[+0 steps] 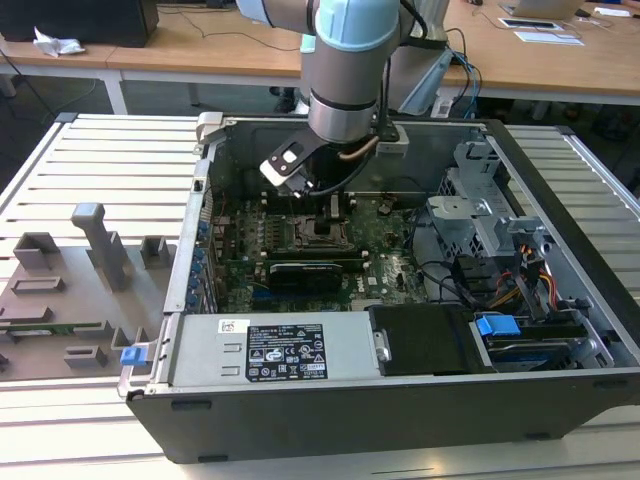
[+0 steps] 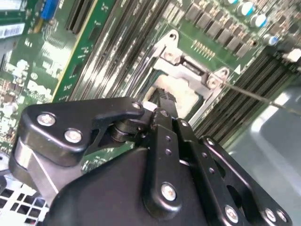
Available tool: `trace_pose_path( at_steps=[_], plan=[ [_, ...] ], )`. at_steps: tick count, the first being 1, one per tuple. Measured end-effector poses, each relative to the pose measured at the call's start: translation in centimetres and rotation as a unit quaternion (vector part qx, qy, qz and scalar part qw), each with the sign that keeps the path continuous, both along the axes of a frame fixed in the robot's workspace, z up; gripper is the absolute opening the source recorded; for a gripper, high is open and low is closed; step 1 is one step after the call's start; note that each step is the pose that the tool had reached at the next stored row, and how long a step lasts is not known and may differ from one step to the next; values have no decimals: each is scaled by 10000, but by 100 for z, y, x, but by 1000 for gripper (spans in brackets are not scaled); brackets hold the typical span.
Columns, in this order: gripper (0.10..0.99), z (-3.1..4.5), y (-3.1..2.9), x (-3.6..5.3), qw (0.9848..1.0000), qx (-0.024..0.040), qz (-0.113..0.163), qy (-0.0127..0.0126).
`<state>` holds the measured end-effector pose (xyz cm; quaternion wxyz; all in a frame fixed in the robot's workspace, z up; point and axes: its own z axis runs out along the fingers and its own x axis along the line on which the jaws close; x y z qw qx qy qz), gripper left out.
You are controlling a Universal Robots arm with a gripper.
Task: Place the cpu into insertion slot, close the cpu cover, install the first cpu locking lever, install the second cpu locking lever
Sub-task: 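Close the cpu cover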
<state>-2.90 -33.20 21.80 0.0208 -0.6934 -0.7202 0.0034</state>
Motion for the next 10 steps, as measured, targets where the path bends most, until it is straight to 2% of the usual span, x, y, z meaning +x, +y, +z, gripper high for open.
trace_pose_path(
  at_steps=[2, 3, 7, 8, 10],
  plan=[
    [106, 210, 0, 1, 10000, 0, 0, 0],
    [106, 283, 0, 1, 10000, 0, 0, -1],
    [106, 498, 0, 1, 10000, 0, 0, 0],
    [106, 586, 0, 1, 10000, 1, 0, 0],
    [106, 664, 0, 1, 10000, 0, 0, 0]
  ],
)
